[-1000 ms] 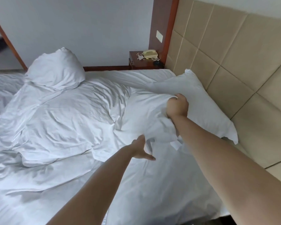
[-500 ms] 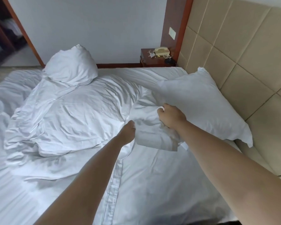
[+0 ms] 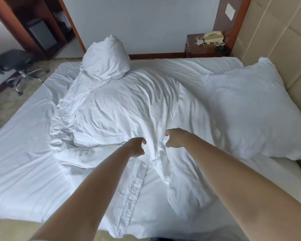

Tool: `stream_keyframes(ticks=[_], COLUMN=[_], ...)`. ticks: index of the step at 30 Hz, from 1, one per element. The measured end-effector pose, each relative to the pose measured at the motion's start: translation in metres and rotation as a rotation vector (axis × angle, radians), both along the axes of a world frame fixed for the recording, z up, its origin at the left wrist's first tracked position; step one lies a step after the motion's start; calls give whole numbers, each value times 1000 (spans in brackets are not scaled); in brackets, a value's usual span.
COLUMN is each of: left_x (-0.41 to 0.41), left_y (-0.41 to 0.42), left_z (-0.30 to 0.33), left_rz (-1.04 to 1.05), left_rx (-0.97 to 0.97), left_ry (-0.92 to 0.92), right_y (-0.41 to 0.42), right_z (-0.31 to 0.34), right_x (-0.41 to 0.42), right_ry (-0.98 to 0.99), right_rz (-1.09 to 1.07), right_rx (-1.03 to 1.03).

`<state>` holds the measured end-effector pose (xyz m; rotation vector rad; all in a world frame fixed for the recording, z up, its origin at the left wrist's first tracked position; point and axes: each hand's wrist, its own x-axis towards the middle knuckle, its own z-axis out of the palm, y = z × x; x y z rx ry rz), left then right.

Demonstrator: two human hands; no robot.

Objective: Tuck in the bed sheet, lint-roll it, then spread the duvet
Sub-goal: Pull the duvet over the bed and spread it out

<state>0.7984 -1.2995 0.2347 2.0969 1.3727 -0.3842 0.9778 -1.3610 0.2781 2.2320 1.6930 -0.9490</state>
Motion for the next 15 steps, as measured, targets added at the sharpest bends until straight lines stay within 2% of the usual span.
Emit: stream_keyframes(ticks=[5,10,15], left_x=[-41,-99,-151], left_y=[-1,-6,-8], left_z=[-11,-36,-80], left_rz=[65,132,107], left_rx=[24,-8,-60], left_ry=[97,176,230], right_y=[13,21,22], right_z=[-24,-50,-104], right_x=[-34,-83,-136], right_ry=[94,99,98], right_rz=[101,183,182], right_rx=[-28,-52,-147])
